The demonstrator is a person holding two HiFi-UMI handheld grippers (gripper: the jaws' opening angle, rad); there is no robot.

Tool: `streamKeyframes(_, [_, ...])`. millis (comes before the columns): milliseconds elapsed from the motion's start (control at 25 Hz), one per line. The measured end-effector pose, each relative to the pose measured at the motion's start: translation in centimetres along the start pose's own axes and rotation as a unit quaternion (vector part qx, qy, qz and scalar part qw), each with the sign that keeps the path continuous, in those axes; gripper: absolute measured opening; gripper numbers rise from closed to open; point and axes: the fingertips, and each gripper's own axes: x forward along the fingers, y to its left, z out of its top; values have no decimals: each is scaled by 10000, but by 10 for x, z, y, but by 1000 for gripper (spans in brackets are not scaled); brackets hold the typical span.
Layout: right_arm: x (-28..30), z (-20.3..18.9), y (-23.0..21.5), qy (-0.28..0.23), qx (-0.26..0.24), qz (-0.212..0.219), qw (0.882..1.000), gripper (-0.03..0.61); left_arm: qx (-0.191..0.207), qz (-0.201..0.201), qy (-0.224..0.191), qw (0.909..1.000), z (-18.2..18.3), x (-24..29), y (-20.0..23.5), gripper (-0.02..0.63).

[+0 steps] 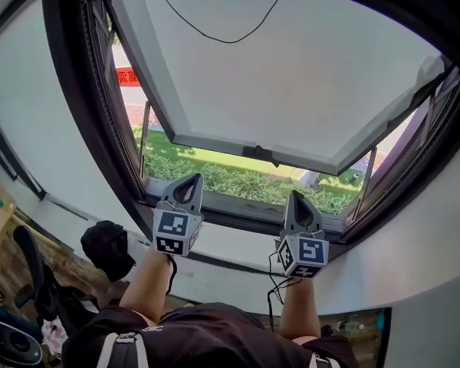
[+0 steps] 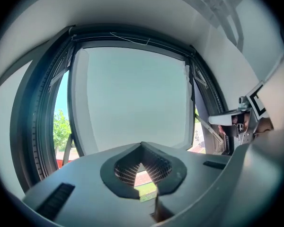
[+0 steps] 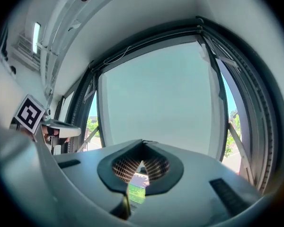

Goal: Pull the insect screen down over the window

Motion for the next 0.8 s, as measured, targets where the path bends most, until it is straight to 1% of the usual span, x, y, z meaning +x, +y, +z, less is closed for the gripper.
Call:
streamKeyframes(80, [2,2,0,25,-397,-105,9992,5,406,-79,21,9991,2,4,6,6])
streamKeyframes(120, [3,4,0,40,-659,-156,9977,5,712,-101,58,9974,2,6,9,6])
streamKeyframes(160, [3,5,0,73,-977,-212,9950,5,1104,-100,120,9938,0,9,10,6])
streamKeyframes(200, [4,5,-1,137,-1364,-281,9902,5,1567,-65,194,9874,-2,12,11,8])
streamKeyframes(240, [5,5,-2,241,-1830,-363,9822,5,2057,-8,261,9783,-3,14,12,8])
streamKeyframes(280, [6,3,-4,390,-2370,-444,9697,5,2524,50,320,9671,-4,16,14,8])
streamKeyframes(320, [7,0,-7,575,-2952,-511,9523,5,2953,95,379,9546,-3,18,15,8])
streamKeyframes(400, [10,-6,-16,979,-4041,-637,9072,5,3753,190,536,9252,-1,23,20,8])
streamKeyframes(440, [11,-7,-22,1150,-4481,-726,8836,5,4115,256,633,9089,1,25,23,10])
streamKeyframes(480, [12,-7,-28,1278,-4811,-822,8634,5,4412,324,722,8939,2,28,27,12])
streamKeyframes(520, [11,-6,-34,1353,-5023,-906,8492,5,4619,376,771,8827,3,30,31,14])
streamKeyframes(560, [10,-3,-40,1376,-5146,-968,8408,5,4742,400,767,8762,4,31,33,15])
streamKeyframes(600, [8,1,-44,1356,-5221,-1010,8360,5,4807,392,730,8729,5,33,34,15])
streamKeyframes(640, [6,5,-47,1310,-5273,-1033,8331,6,4844,368,692,8713,7,34,35,20])
streamKeyframes(680, [4,9,-50,1258,-5308,-1038,8316,6,4869,346,661,8703,9,35,37,39])
streamKeyframes(800, [0,23,-60,1155,-5338,-1051,8310,8,4904,378,542,8690,22,36,44,63])
